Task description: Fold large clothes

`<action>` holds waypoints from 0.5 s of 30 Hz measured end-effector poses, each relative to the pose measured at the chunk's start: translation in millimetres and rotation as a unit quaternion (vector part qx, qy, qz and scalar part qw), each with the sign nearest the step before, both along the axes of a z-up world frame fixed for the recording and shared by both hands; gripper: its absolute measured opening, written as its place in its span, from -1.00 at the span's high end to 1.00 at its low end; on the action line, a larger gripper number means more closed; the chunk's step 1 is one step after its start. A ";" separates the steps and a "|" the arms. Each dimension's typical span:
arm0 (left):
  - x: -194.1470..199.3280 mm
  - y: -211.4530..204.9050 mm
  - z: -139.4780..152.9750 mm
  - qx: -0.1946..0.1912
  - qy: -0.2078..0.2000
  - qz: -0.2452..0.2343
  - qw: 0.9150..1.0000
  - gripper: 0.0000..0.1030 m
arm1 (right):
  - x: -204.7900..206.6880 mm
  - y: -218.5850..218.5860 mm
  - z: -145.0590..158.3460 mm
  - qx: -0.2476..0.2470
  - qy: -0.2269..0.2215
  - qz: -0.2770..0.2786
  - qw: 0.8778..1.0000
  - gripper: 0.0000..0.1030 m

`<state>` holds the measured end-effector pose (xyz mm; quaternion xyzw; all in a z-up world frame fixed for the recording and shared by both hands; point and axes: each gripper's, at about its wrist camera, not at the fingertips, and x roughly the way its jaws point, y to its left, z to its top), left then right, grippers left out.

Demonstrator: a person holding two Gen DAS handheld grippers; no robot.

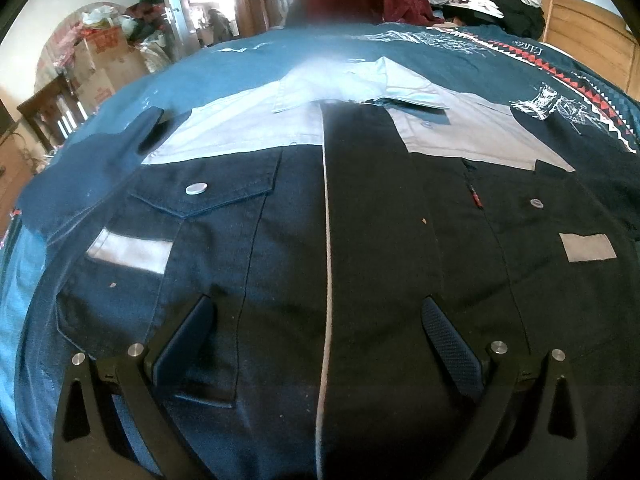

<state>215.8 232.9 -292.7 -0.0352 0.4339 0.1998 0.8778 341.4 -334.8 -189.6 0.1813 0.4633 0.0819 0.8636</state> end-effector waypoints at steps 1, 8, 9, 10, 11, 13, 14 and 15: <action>0.1 0.3 0.0 -0.001 0.000 0.000 1.000 -1.00 | 14.5 -36.3 -3.7 0.019 0.007 -0.040 0.999 -1.00; 0.8 1.3 0.4 -0.004 0.002 -0.001 1.000 -1.00 | 64.5 -133.1 -50.4 0.128 0.051 -0.116 0.984 -0.90; 1.0 1.0 0.4 -0.004 0.002 -0.001 1.000 -1.00 | 67.0 -132.8 -55.1 0.134 0.054 -0.114 0.983 -0.85; 1.0 1.1 0.4 -0.004 0.002 -0.001 1.000 -1.00 | 70.6 -133.3 -59.7 0.146 0.058 -0.109 0.981 -0.83; 1.2 1.4 0.7 -0.006 0.002 -0.001 1.000 -1.00 | 74.1 -135.3 -61.8 0.157 0.062 -0.104 0.980 -0.81; 0.6 2.5 0.7 -0.009 0.001 -0.001 1.000 -1.00 | 78.4 -135.9 -64.9 0.157 0.064 -0.099 0.981 -0.81; 0.5 3.0 1.0 -0.011 0.001 -0.001 1.000 -1.00 | 81.3 -133.9 -64.4 0.157 0.061 -0.100 0.981 -0.79; 0.4 3.4 1.2 -0.012 0.000 -0.001 1.000 -1.00 | 87.4 -133.4 -62.7 0.157 0.058 -0.100 0.981 -0.72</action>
